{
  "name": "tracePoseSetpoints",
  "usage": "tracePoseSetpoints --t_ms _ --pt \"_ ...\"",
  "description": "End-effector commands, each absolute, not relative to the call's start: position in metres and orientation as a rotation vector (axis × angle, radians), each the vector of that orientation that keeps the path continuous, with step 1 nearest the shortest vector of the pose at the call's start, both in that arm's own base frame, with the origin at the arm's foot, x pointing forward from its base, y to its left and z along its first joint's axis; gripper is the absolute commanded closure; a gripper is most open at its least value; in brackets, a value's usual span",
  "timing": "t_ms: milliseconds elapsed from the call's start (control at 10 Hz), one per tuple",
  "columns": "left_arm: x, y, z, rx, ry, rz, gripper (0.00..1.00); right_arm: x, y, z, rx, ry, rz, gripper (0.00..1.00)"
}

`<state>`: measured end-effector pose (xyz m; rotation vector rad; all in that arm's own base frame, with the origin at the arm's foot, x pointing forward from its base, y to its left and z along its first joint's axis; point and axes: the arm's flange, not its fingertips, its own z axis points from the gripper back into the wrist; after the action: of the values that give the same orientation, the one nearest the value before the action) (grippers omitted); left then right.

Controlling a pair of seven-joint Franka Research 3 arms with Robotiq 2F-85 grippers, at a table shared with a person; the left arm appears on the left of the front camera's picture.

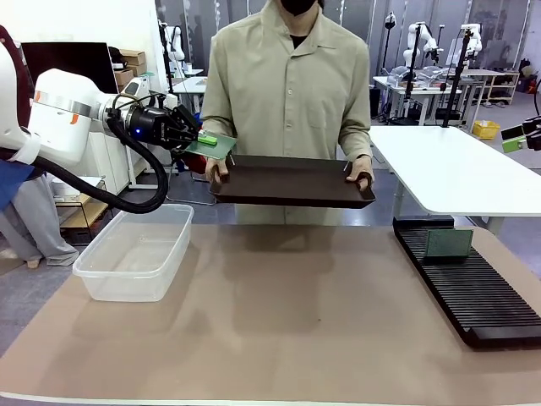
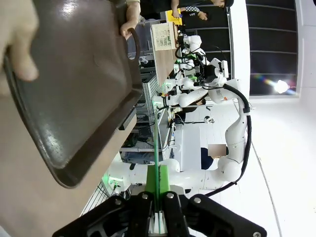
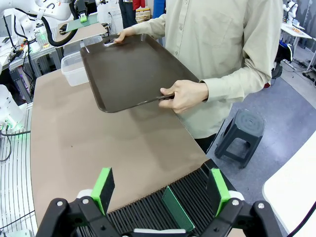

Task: Sort PCBs into racks and boxes based on the side picked up.
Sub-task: If the short side of the Blank PCB is picked up, insert it into the PCB Rack ; if the long side is picked up, place it in the Organizing box.

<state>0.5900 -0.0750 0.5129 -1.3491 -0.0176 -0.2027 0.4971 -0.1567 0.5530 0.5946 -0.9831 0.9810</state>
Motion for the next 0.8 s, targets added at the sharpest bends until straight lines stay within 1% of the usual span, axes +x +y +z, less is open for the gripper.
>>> tracePoseSetpoints --t_ms 0,700 --pt "0.5895 -0.0756 0.513 -1.349 -0.023 -0.217 1.0 0.4977 -0.1561 0.5525 0.589 -0.984 0.977 0.0" --pt "0.5895 -0.0756 0.513 -1.349 -0.023 -0.217 1.0 0.4977 -0.1561 0.5525 0.589 -0.984 0.977 0.0"
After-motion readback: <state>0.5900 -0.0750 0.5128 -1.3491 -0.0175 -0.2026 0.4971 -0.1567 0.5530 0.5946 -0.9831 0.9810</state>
